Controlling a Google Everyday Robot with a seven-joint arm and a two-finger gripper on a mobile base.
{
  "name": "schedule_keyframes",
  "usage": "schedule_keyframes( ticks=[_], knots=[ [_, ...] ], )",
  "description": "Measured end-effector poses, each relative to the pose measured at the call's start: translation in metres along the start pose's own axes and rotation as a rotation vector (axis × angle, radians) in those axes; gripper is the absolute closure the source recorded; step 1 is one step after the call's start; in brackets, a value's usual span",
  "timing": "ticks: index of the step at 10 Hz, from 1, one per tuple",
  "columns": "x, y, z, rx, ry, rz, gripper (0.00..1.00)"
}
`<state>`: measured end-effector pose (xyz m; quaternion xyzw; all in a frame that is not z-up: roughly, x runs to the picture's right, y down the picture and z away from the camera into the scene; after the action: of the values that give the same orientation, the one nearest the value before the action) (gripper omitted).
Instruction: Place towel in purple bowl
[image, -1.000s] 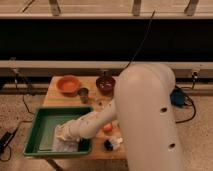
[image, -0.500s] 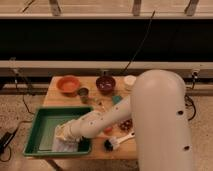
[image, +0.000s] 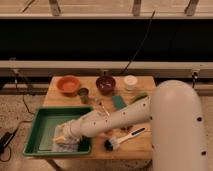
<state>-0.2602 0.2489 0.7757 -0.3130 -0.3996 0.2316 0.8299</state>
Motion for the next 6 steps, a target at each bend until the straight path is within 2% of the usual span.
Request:
schedule_keyframes(
  ticks=[4,5,6],
  knots=[
    [-0.0076,0.0013,-0.0063,-0.040,-0.145,0.022,0.20],
    [-0.0088,0.0000,-0.0091,-0.037,-0.170,0.021,0.20],
    [-0.0098,0.0004,-0.0102,-0.035,-0.177,0.016,0.20]
  ],
)
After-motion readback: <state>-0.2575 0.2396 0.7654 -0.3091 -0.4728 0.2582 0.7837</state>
